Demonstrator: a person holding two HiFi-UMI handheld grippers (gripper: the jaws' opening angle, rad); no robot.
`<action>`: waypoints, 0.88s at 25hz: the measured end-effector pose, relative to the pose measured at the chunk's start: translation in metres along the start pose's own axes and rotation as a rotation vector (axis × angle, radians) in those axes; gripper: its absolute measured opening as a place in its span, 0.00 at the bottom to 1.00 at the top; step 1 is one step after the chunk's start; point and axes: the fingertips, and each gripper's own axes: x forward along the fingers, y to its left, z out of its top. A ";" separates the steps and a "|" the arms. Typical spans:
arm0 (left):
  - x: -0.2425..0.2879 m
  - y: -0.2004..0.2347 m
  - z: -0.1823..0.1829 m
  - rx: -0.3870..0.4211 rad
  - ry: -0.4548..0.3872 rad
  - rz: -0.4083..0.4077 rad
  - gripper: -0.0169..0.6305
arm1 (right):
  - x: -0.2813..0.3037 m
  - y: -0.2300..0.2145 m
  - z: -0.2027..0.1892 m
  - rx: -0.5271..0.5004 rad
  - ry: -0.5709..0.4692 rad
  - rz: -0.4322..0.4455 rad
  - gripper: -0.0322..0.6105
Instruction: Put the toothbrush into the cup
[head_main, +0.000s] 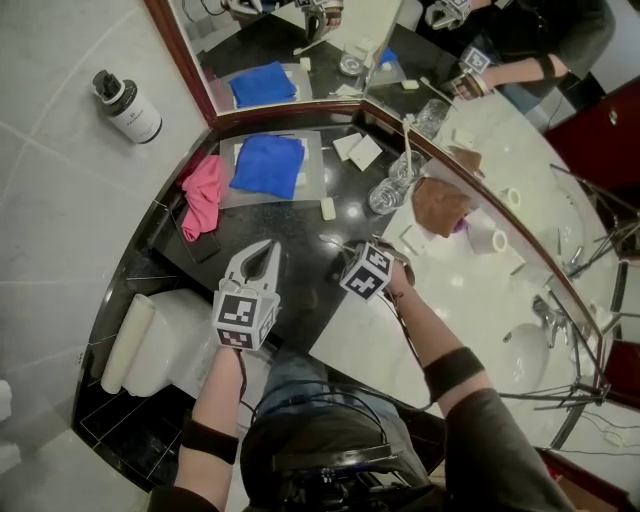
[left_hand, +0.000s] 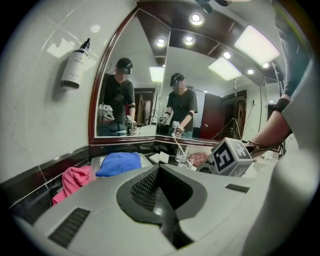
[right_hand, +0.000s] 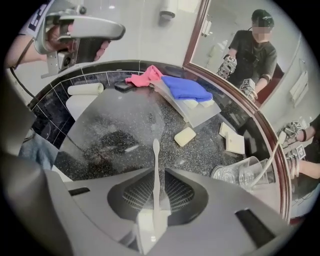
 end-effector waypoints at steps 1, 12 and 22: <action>0.000 -0.003 0.003 0.002 0.000 -0.003 0.03 | -0.008 0.000 0.003 0.010 -0.023 0.005 0.18; -0.009 -0.036 0.041 0.056 -0.023 -0.008 0.03 | -0.133 -0.042 0.010 0.277 -0.342 -0.078 0.08; -0.011 -0.076 0.075 0.085 -0.057 -0.042 0.03 | -0.241 -0.077 -0.063 0.601 -0.650 -0.212 0.08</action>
